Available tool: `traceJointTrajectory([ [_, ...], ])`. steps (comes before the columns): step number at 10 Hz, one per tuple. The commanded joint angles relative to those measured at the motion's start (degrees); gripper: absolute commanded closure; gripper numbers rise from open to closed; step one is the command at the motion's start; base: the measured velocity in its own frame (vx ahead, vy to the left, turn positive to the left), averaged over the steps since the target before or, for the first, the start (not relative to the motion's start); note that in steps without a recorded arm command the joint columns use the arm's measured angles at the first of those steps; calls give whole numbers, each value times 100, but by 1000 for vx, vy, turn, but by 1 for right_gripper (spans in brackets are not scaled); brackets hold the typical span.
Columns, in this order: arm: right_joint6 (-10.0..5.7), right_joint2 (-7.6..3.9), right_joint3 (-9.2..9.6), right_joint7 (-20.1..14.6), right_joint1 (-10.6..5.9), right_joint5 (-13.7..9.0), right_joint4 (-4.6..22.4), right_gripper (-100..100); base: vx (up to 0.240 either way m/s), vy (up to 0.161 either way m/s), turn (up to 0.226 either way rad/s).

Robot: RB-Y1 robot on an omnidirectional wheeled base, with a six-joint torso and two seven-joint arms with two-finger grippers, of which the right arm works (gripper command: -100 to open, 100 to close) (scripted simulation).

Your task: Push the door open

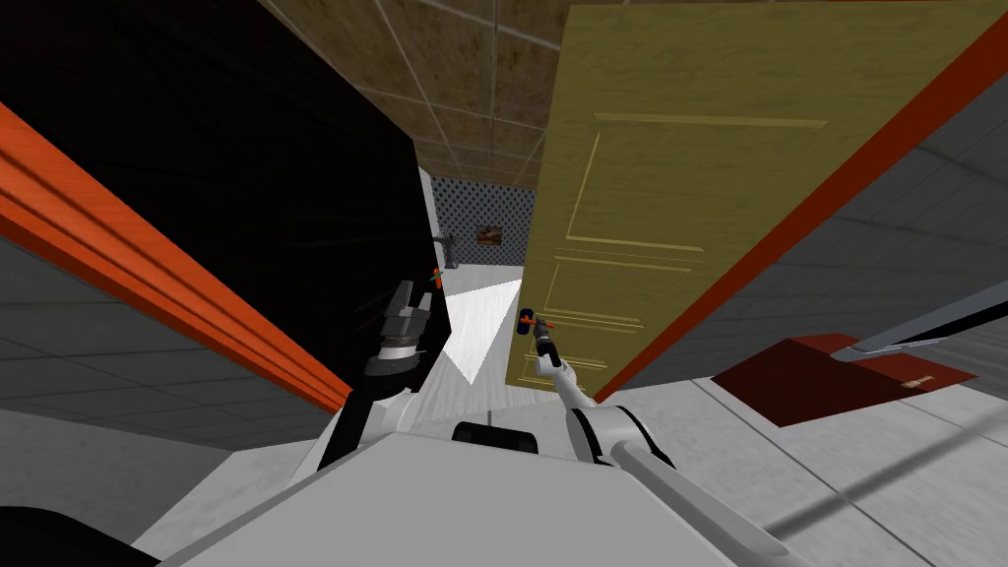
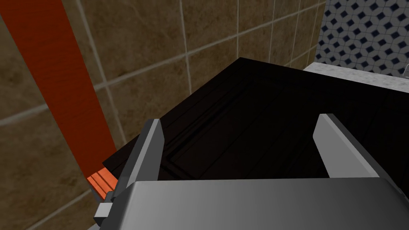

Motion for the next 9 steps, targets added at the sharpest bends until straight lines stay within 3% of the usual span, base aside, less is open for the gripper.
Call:
traceJointTrajectory([
  [1, -104, -69, -44, -5, -85, -18, 185, 100, 15, 7, -7],
  [7, -106, -277, -409, 135, -36, -184, 192, 100, 143, 118, -75],
  [9, -106, -294, -443, 148, -31, -199, 204, 100, 136, 114, -60],
])
